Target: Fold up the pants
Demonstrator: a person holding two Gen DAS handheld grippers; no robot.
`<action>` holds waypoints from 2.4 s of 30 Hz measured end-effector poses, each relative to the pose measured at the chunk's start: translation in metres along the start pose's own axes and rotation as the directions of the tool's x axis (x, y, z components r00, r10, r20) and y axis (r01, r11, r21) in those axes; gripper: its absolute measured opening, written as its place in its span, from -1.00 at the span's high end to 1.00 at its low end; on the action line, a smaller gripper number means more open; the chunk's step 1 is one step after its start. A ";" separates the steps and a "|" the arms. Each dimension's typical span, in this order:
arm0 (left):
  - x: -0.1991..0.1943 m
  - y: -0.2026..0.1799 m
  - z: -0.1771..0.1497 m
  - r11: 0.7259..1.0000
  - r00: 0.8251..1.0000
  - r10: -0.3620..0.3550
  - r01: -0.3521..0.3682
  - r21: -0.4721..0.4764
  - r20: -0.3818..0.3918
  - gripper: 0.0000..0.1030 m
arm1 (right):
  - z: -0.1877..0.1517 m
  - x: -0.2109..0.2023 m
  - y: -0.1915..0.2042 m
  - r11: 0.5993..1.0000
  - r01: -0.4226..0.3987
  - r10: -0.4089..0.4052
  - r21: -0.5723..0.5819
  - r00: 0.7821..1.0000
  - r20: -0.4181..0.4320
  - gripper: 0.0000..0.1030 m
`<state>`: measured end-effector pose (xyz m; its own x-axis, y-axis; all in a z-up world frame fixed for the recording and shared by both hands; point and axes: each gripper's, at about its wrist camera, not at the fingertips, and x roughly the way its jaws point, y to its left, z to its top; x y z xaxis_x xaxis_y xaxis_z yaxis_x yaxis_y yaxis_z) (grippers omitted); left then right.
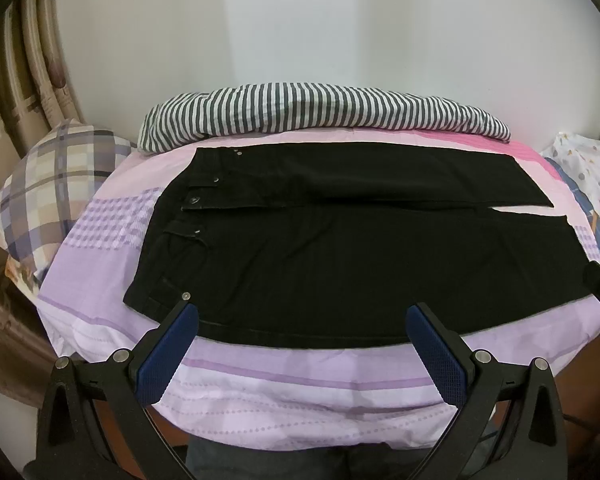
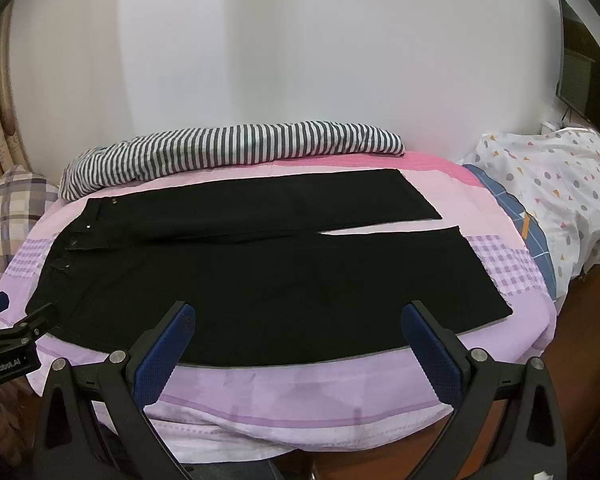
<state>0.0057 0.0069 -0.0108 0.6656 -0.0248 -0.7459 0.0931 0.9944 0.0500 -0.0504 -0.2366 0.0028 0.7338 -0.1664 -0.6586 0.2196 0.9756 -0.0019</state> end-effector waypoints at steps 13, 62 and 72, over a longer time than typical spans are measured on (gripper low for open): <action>0.006 0.002 -0.001 1.000 1.000 0.012 -0.012 -0.017 -0.010 -0.99 | 0.000 0.002 -0.003 0.999 0.035 -0.035 0.000 0.999 -0.005 -0.98; 0.001 0.000 -0.003 1.000 1.000 -0.018 0.018 -0.001 0.025 -1.00 | 0.004 -0.001 -0.008 0.999 0.000 -0.001 0.044 1.000 0.030 -0.98; 0.014 0.004 0.000 0.999 1.000 -0.027 0.026 -0.025 -0.015 -0.99 | 0.010 0.009 -0.006 0.999 0.001 -0.001 0.048 1.000 0.009 -0.98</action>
<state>0.0151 0.0110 -0.0207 0.6515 -0.0499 -0.7570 0.0920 0.9957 0.0136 -0.0385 -0.2450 0.0040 0.7392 -0.1686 -0.6520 0.2509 0.9674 0.0342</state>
